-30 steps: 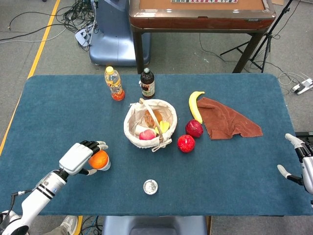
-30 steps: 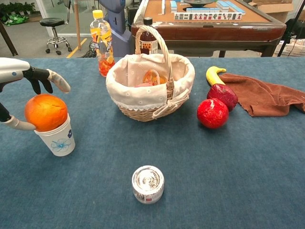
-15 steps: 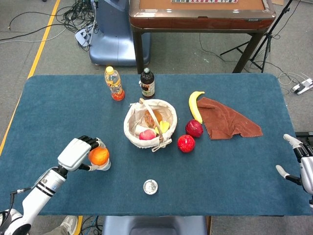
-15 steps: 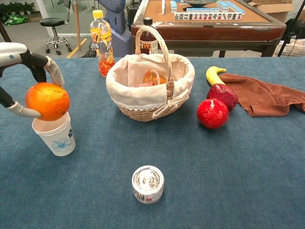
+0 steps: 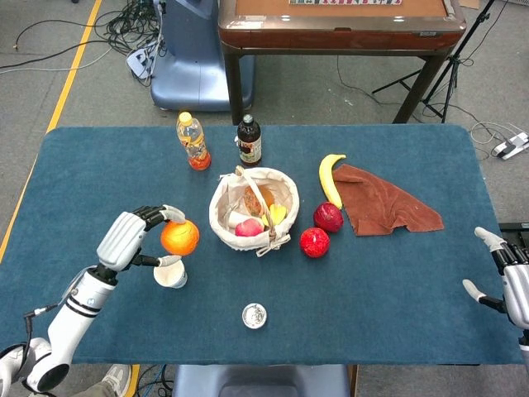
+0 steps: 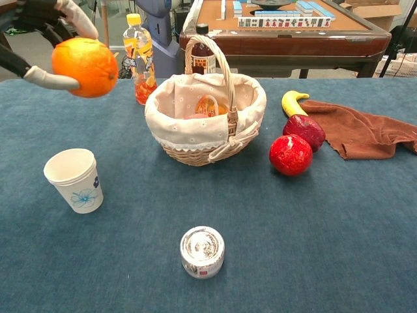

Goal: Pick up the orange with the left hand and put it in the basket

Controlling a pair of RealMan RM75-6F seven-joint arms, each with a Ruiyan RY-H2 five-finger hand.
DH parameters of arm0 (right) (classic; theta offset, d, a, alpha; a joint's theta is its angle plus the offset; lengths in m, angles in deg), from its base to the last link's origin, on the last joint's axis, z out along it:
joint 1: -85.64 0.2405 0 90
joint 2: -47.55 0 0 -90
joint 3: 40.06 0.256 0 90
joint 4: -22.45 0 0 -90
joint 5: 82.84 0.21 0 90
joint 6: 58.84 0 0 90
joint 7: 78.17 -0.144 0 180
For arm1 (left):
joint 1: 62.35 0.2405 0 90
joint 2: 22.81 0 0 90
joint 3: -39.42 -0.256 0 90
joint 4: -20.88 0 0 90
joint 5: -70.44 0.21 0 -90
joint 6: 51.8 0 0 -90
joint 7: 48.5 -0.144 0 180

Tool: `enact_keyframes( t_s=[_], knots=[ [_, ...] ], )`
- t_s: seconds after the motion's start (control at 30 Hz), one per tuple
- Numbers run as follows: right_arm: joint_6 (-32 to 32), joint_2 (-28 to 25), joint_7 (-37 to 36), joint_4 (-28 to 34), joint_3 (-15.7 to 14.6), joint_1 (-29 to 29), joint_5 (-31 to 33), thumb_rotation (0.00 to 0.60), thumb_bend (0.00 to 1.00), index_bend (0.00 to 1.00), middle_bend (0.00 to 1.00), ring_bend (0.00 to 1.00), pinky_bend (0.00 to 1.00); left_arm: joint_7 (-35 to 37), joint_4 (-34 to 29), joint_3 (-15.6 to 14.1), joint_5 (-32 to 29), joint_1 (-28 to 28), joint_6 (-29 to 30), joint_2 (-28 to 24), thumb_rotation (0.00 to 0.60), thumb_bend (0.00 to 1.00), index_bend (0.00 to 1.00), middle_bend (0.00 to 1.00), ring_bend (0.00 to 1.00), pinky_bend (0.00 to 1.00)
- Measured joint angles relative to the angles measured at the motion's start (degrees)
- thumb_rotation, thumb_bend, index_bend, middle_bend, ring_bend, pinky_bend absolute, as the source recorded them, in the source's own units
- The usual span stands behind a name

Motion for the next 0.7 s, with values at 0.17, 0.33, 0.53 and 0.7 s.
enact_keyframes(
  t_s=[0.17,0.33,0.53,0.7],
  knots=[
    [0.1,-0.1,0.1,0.0,-0.1,-0.2,0.3,0.6,0.17,0.15,0.22,0.2,0.31,0.8,4.0,1.2,-0.1,-2.6,-0.5,4.2,0.6,0.17,0.47,0.51,0.45,0.39],
    [0.2,0.0,0.1,0.0,-0.1,-0.2,0.4,0.6,0.17,0.15,0.22,0.2,0.31,-0.4,8.7,1.2,0.5,-5.1,-1.6,7.8,0.6,0.17,0.47,0.51,0.45,0.39],
    [0.8,-0.1,0.1,0.0,-0.2,0.0,0.5,0.6,0.17,0.15,0.22,0.2,0.31,-2.6,14.7,1.3,0.7,-8.5,-3.3,12.8,0.6,0.17,0.48,0.49,0.45,0.39],
    [0.9,-0.3,0.2,0.1,-0.2,-0.1,0.7,0.6,0.17,0.15,0.22,0.2,0.31,-3.8,18.0,2.0,-0.7,-10.7,-4.6,15.8,0.6,0.17,0.48,0.48,0.45,0.39]
  ],
)
